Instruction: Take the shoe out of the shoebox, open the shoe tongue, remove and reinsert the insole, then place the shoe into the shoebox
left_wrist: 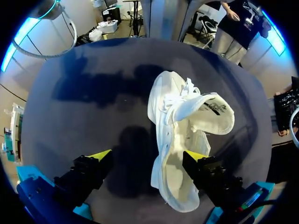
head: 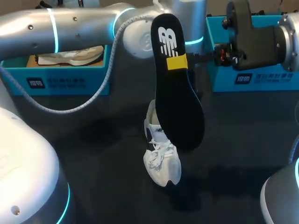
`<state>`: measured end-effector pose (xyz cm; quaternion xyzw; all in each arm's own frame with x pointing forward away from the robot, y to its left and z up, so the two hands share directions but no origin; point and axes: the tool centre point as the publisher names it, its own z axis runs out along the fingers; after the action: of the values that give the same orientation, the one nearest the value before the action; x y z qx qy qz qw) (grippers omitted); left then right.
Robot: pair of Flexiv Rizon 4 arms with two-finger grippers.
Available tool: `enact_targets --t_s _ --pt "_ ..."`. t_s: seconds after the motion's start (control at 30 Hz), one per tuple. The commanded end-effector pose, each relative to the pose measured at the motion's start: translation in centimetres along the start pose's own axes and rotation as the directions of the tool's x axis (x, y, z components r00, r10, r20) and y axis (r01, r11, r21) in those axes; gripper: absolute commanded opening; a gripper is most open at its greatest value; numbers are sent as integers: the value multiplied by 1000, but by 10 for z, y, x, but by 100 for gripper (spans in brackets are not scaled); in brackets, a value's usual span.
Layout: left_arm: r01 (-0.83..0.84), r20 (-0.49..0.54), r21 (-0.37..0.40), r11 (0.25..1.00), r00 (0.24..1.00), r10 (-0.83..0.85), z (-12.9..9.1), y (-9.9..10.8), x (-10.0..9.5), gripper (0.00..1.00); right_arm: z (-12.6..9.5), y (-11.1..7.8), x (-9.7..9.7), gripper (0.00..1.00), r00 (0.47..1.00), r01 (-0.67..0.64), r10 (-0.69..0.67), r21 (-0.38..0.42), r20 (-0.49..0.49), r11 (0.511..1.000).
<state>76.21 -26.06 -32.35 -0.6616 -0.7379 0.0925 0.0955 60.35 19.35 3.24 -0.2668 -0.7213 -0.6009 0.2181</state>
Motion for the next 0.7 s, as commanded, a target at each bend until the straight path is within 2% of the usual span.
enact_targets --t_s 0.03,0.4,0.5,0.53,0.7 --pt "-4 79 1 1000 997 4 -18 -6 10 100 3 1 0 0 1000 -2 2 1 2 1000" --pt "-6 288 26 1000 958 -1 -58 -14 18 100 3 1 0 0 1000 -2 2 1 2 1000" --pt "-8 308 27 1000 951 -1 -64 -15 19 100 3 1 0 0 1000 -2 2 1 2 1000" --pt "-14 344 20 1000 939 7 -74 -17 23 100 3 1 0 0 1000 -2 2 1 2 1000" --pt "-18 402 15 1000 916 10 -88 -17 32 100 -6 -1 -6 0 999 -43 44 -53 4 998"
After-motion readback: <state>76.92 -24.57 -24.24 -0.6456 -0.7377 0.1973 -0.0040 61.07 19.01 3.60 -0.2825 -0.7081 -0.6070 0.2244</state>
